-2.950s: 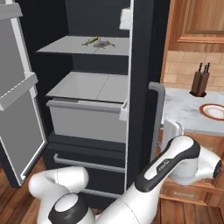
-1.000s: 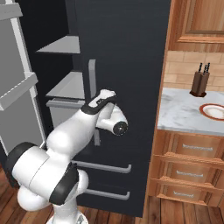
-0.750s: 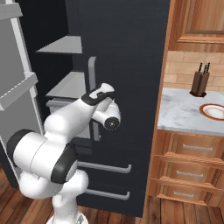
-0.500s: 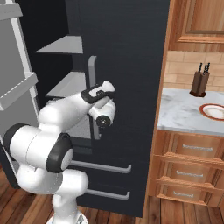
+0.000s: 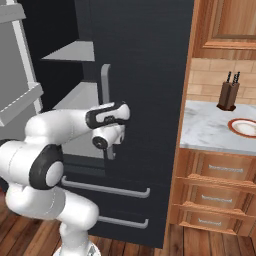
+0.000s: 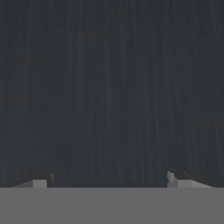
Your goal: Place the fish on the counter behind the older fish on the same shelf of the fridge to maintain FIFO order. Close the fridge door when finished.
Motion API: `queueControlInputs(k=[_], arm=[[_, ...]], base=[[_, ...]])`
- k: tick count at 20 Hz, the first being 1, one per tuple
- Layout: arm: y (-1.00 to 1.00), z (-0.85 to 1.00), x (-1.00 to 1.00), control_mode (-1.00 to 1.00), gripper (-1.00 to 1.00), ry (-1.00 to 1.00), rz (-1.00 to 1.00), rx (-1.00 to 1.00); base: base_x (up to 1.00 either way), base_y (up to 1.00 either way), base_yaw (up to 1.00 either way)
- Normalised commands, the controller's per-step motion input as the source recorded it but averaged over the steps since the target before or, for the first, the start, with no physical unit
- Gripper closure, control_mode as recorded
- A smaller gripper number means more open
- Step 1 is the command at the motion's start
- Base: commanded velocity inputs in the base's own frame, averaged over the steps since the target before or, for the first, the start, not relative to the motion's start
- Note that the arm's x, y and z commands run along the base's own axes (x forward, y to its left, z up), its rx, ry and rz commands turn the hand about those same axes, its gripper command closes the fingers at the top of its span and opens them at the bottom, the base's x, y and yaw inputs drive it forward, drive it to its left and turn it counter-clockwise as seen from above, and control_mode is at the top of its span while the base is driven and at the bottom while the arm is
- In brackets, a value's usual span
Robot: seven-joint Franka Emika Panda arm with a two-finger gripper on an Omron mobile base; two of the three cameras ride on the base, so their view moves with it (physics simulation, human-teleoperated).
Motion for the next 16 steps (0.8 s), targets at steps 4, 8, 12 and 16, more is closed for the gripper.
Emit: queueControlInputs(k=[4, 8, 12, 16], arm=[[-0.01, 0.55, -0.99, -1.00, -1.00, -0.01, -0.01, 0.00], [-0.16, 0.80, -0.85, -1.00, -1.00, 0.00, -0.04, 0.00], [-0.33, 0.89, -0.65, -1.00, -1.00, 0.00, -0.09, 0.00], [-0.16, 0.75, -0.87, -1.00, -1.00, -0.01, -0.11, -0.05]], base=[[0.00, 0.00, 0.00], [0.00, 0.00, 0.00], [0.00, 0.00, 0.00], [0.00, 0.00, 0.00]])
